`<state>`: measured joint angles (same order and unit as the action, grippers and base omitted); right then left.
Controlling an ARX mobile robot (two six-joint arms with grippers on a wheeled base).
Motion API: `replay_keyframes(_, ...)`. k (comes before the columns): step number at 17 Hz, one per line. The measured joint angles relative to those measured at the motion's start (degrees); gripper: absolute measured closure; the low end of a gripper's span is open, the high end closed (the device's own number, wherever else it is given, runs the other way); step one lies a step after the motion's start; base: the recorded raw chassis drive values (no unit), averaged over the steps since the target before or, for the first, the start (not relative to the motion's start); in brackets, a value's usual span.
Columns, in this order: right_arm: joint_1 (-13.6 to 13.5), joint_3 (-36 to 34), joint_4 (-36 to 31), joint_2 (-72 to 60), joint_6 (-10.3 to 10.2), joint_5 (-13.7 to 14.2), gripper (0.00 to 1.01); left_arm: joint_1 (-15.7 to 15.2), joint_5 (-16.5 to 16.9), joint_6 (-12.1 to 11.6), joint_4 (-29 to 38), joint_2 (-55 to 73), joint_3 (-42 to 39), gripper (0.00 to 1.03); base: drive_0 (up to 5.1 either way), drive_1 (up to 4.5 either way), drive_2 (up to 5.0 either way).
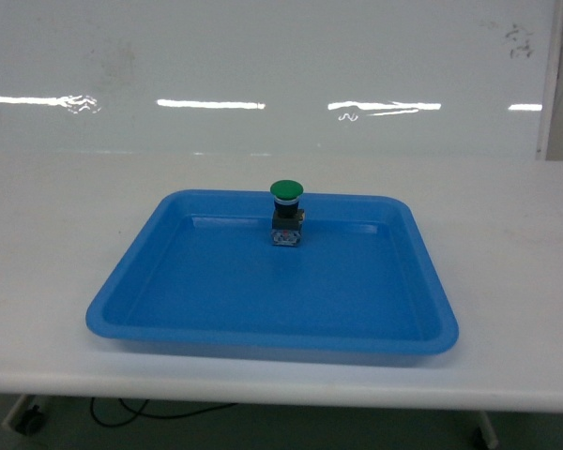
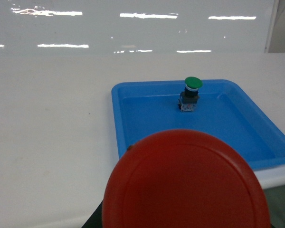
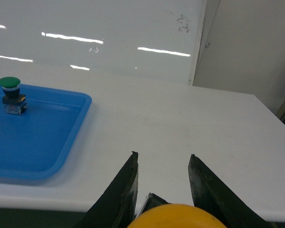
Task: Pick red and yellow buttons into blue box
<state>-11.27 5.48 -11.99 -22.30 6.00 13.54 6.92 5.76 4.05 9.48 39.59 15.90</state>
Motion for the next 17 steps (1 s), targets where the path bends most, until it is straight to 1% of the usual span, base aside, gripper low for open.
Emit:
replay_keyframes(12, 0.0, 0.0, -0.02, 0.02, 0.02, 0.0, 0.71, -0.11, -0.02, 0.0, -0.15, 0.04, 0.04, 0.78, 4.8, -3.7, -0.8)
replay_keyframes(17, 0.0, 0.0, 0.02, 0.02, 0.02, 0.02, 0.71, -0.11, 0.0, 0.0, -0.04, 0.02, 0.04, 0.78, 5.0, -2.62, -2.2)
